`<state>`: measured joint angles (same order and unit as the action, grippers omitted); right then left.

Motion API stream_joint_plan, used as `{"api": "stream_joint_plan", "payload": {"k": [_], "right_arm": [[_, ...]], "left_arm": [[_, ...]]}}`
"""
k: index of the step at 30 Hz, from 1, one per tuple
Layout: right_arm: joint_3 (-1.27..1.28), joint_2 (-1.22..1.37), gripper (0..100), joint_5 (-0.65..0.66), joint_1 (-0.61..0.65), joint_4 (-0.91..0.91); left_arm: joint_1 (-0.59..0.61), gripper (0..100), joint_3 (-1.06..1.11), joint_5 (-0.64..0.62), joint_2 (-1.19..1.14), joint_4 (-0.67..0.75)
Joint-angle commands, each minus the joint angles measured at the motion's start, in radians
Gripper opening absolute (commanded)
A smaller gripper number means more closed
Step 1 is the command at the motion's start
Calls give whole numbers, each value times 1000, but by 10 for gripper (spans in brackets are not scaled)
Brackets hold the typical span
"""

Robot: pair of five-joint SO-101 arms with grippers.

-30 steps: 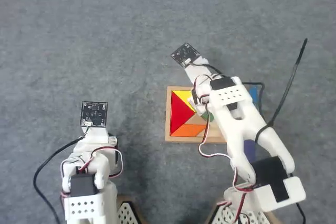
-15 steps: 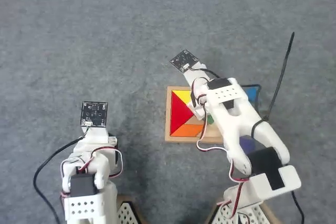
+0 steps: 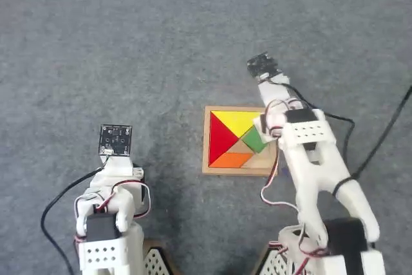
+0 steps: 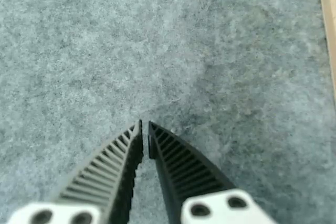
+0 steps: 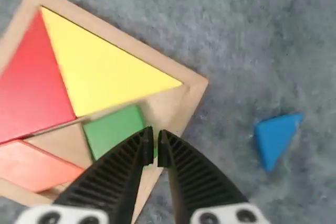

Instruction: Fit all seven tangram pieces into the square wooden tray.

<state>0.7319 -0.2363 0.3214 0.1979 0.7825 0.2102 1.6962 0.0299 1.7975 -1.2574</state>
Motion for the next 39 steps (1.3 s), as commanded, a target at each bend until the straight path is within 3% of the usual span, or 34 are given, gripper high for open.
{"api": "stream_joint_plan", "payload": {"k": [1,18,23,30,35,39], "right_arm": [[-12,51,23,-6,-12,-27],[-5,111,23,41,120,-18],[-5,-33,24,32,31,30],[-46,-116,28,-94,-229,62],[-158,-4,28,-92,-262,191],[-264,110,73,-130,-254,194]], "left_arm": [[2,18,-13,-17,18,-3],[2,18,-13,-17,18,-3],[2,18,-13,-17,18,-3],[2,18,-13,-17,18,-3],[2,18,-13,-17,18,-3],[2,18,-13,-17,18,-3]]}}
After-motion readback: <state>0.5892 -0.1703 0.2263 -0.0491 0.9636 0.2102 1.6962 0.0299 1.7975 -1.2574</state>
